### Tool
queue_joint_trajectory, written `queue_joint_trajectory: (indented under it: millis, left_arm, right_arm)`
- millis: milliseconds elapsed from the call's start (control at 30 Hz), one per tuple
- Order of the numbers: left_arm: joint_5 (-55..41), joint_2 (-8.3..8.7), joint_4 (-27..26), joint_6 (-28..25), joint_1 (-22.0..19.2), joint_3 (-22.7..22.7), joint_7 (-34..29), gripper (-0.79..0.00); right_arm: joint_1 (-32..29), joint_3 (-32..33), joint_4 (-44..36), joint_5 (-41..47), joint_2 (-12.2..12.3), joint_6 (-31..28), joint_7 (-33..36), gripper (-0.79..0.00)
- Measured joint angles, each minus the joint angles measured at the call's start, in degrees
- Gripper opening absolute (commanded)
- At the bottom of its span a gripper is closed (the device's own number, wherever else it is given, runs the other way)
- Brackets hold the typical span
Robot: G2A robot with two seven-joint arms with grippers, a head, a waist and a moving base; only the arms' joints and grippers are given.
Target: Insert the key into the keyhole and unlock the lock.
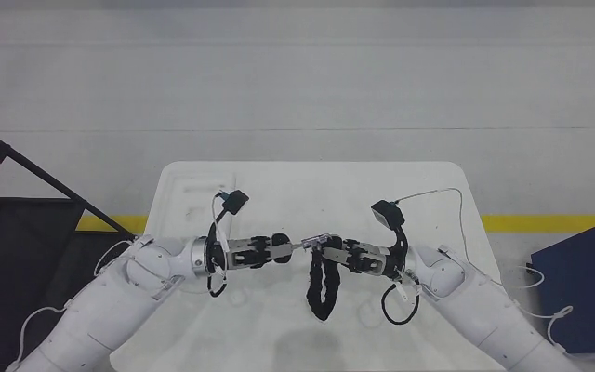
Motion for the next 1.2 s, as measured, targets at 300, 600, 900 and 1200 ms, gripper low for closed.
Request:
queue_joint_trajectory:
  millis: [300,600,900,1200]
  left_arm:
    - [23.55,-0.71,-5.54,-1.16,9.27,-3.02,22.35,-0.785]
    - [51.42,-1.55,-11.34,5.71,15.05,-4.13,37.39,-0.785]
    - [70.55,-2.64,-12.33,11.61,18.63,-2.89,49.16,-0.785]
    - [76.27,-3.69,-11.95,14.51,18.79,-2.44,52.35,-0.785]
  right_arm:
    - [0.0,0.0,0.0,-0.01,0.0,0.0,0.01,-0.785]
    - [0.0,0.0,0.0,0.0,0.0,0.0,0.0,-0.785]
    - [0.0,0.0,0.0,0.0,0.0,0.0,0.0,-0.785]
    - [0.0,0.0,0.0,0.0,0.0,0.0,0.0,-0.785]
